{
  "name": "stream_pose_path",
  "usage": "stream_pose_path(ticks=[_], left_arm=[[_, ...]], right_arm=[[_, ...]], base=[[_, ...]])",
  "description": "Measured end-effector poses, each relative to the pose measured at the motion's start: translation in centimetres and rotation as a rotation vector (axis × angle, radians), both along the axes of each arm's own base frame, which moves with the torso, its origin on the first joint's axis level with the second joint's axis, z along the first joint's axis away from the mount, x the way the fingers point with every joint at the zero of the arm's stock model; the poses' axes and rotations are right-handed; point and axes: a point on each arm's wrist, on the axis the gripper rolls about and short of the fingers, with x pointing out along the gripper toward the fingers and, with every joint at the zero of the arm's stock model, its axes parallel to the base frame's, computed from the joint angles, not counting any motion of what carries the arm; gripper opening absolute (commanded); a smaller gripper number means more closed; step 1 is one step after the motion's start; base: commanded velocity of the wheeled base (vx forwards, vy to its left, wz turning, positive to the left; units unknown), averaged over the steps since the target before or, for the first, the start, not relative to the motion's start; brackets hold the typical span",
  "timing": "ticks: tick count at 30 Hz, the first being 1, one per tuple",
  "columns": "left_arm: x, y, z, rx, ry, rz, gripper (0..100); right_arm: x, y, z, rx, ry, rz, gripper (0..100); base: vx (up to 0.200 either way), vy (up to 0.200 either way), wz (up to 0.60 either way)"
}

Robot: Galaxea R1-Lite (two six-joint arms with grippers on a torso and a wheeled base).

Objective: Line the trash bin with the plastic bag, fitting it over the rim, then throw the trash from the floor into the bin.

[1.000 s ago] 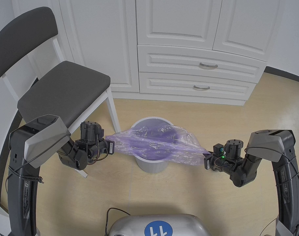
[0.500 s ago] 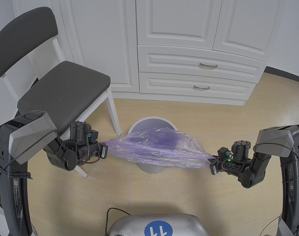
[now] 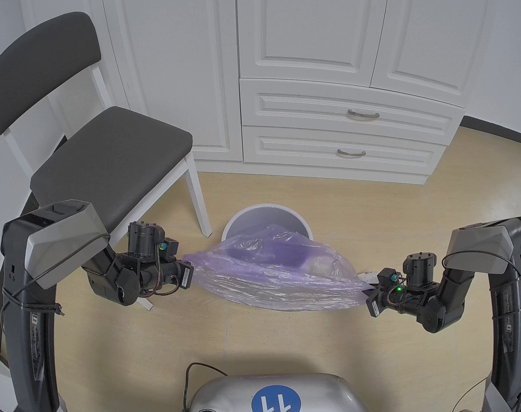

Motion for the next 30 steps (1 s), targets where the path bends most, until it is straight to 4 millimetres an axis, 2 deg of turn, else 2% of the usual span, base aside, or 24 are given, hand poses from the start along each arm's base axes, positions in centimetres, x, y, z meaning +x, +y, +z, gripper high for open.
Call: stream_pose_path(ticks=[7,12,17,22,30], left_arm=[[0.8,-0.8,-1.0,0.026,-0.016,0.039,0],[1.9,-1.4,-0.3,-0.007,-0.077,0.126,0],[3.3,-2.2,0.8,-0.066,-0.145,0.206,0],[3.5,-2.5,1.0,-0.076,-0.158,0.206,0],[3.8,-2.2,0.2,-0.069,-0.140,0.212,0]], right_arm=[[1.0,0.8,0.3,-0.011,-0.049,-0.027,0],[3.1,2.0,1.1,0.010,-0.181,-0.145,0],[4.8,3.3,0.8,0.084,-0.264,-0.181,0],[5.1,3.6,0.3,0.113,-0.289,-0.183,0],[5.5,3.6,-0.9,0.105,-0.282,-0.189,0]], base=[[0.000,0.000,0.00],[0.000,0.000,0.00],[0.000,0.000,0.00],[0.000,0.000,0.00],[0.000,0.000,0.00]])
